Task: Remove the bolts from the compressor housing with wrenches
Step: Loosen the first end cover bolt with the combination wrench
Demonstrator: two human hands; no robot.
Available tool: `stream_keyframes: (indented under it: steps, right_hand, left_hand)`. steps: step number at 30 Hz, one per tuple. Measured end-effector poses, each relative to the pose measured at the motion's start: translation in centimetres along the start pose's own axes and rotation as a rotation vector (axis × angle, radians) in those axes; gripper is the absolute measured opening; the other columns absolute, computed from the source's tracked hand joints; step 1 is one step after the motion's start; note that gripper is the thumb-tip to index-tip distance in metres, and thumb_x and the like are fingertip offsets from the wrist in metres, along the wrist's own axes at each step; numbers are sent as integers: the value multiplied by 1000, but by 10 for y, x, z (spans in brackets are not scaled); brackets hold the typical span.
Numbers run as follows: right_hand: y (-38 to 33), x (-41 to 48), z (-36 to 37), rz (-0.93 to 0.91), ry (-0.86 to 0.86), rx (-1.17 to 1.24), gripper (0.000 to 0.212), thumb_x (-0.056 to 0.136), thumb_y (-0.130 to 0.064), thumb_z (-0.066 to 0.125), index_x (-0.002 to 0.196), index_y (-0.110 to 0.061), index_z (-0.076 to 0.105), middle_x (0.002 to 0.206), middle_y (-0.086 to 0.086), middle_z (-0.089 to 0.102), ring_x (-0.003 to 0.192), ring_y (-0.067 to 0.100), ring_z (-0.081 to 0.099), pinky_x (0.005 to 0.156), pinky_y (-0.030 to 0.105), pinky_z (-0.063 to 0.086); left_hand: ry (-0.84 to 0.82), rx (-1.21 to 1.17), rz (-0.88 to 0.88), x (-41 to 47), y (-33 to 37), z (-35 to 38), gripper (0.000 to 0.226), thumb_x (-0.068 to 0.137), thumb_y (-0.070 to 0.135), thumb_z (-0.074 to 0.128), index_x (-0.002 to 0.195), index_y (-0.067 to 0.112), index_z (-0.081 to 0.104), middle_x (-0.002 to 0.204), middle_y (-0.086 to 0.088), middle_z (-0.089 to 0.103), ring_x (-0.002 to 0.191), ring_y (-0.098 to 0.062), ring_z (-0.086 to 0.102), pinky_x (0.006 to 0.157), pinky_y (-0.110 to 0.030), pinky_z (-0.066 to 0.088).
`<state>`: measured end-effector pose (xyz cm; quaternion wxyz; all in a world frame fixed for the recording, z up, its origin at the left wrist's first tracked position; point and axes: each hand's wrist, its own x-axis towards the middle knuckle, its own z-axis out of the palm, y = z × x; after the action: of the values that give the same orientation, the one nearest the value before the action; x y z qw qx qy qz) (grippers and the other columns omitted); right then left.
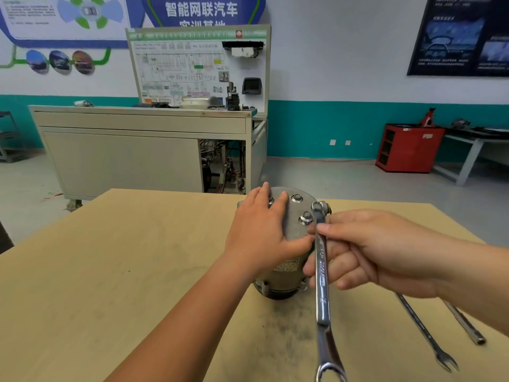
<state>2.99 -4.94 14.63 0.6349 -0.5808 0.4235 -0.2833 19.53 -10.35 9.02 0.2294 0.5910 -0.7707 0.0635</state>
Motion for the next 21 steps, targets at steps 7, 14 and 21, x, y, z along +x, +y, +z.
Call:
stream_keyframes:
  steps: [7,14,21]
  right_hand:
    - [1,13,7,6,49,40,21,98,-19,40,95,-1,51,59,17,67,44,19,65,35,19,48]
    - [-1,10,-4,66,1,-43,27,98,-24,40,90,-2,52,54,15,64,41,19,63,33,18,46]
    - [-16,9,-26,128,-39,-561,30,98,-33,38,95,-8,54,50,3,60,35,10,53,40,21,41]
  left_hand:
    - [0,4,8,0,-1,1,115,52,79,7,151,23,23,160,-11,13,145,-23,12,118,-36,16]
    - [15,-28,15,-1,-3,1,114,53,81,11,151,23,25,159,-10,14,145,-23,12,116,-35,16]
    - [10,1,16,1,-3,2,106,62,81,23,150,22,26,159,-10,16,144,-24,13,115,-34,17]
